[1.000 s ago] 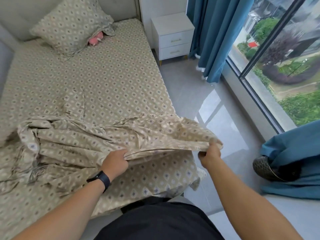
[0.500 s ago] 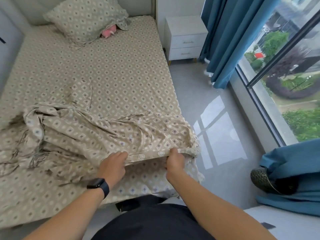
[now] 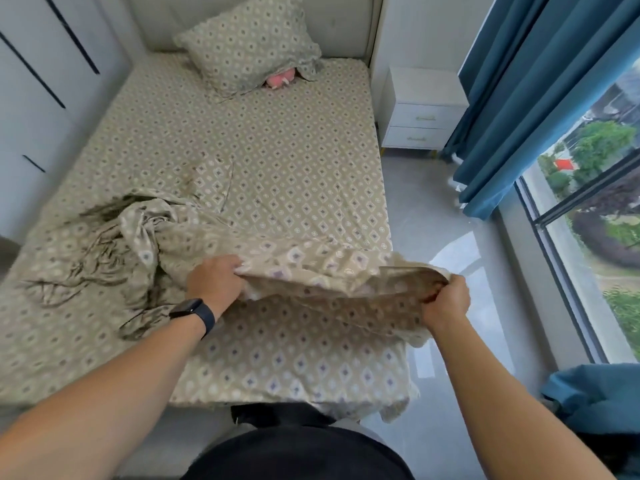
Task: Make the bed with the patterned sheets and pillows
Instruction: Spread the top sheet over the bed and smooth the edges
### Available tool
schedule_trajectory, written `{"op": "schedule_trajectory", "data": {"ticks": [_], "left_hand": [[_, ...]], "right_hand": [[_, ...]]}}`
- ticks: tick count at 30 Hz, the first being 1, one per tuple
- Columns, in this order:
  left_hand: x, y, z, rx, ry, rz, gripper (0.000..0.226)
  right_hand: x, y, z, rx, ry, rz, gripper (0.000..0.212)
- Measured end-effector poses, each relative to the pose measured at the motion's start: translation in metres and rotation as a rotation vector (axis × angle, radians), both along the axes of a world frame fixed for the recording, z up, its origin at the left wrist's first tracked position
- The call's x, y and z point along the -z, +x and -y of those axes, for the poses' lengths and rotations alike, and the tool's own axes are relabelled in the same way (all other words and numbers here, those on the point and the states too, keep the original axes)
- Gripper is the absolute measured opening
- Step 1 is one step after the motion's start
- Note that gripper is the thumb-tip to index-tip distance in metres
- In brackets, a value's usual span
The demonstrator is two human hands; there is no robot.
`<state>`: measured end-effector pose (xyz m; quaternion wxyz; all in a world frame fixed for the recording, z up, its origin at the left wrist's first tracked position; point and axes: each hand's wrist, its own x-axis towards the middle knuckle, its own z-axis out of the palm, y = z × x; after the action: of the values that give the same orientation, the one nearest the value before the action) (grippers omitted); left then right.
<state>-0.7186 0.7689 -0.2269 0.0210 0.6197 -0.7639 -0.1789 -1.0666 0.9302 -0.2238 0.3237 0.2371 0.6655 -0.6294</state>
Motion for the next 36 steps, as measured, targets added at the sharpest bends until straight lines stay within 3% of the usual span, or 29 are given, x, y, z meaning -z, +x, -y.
{"op": "schedule_trajectory", "data": {"ticks": [2, 5, 7, 10, 13, 15, 17, 21, 24, 27, 29, 31, 34, 36], "left_hand": [[-0.002, 0.004, -0.006, -0.018, 0.014, -0.054, 0.014], [-0.005, -0.001, -0.027, 0.067, 0.019, -0.210, 0.016], [-0.007, 0.002, -0.039, 0.209, 0.006, -0.218, 0.016], [-0.003, 0.031, -0.051, 0.343, 0.013, -0.217, 0.017], [0.017, 0.077, -0.038, 0.333, 0.142, -0.180, 0.033], [0.036, 0.103, -0.023, 0.296, 0.202, -0.068, 0.024], [0.051, 0.133, -0.005, 0.196, 0.229, 0.019, 0.004], [0.049, 0.174, 0.032, 0.034, 0.078, -0.007, 0.016], [0.030, 0.179, 0.062, 0.004, 0.010, -0.073, 0.014], [0.014, 0.172, 0.076, -0.046, 0.097, -0.283, 0.024], [-0.003, 0.161, 0.072, 0.075, 0.156, -0.367, 0.034], [-0.016, 0.149, 0.059, 0.203, 0.138, -0.382, 0.026], [-0.021, 0.158, 0.049, 0.206, -0.073, -0.249, 0.018], [-0.014, 0.181, 0.050, 0.143, -0.116, -0.120, 0.037]], "right_hand": [[0.014, 0.051, 0.013, -0.239, -0.063, 0.175, 0.032], [0.032, 0.143, 0.028, -0.740, -0.090, 0.420, 0.073], [0.029, 0.196, 0.041, -0.905, -0.185, 0.540, 0.078], [0.020, 0.237, 0.072, -0.850, -0.251, 0.524, 0.054], [0.011, 0.255, 0.106, -0.698, -0.141, 0.309, 0.034], [-0.009, 0.251, 0.122, -0.610, -0.186, 0.196, 0.023], [-0.026, 0.242, 0.141, -0.501, -0.204, 0.109, 0.021], [-0.049, 0.224, 0.162, -0.327, -0.256, -0.038, 0.022], [-0.038, 0.218, 0.164, -0.216, -0.358, 0.007, 0.028], [-0.020, 0.244, 0.157, -0.410, -0.305, 0.146, 0.043], [-0.013, 0.287, 0.152, -0.718, -0.199, 0.252, 0.050], [-0.010, 0.324, 0.152, -0.886, -0.166, 0.386, 0.052], [-0.023, 0.347, 0.175, -0.774, -0.279, 0.456, 0.037], [-0.039, 0.345, 0.197, -0.725, -0.322, 0.382, 0.025]]}}
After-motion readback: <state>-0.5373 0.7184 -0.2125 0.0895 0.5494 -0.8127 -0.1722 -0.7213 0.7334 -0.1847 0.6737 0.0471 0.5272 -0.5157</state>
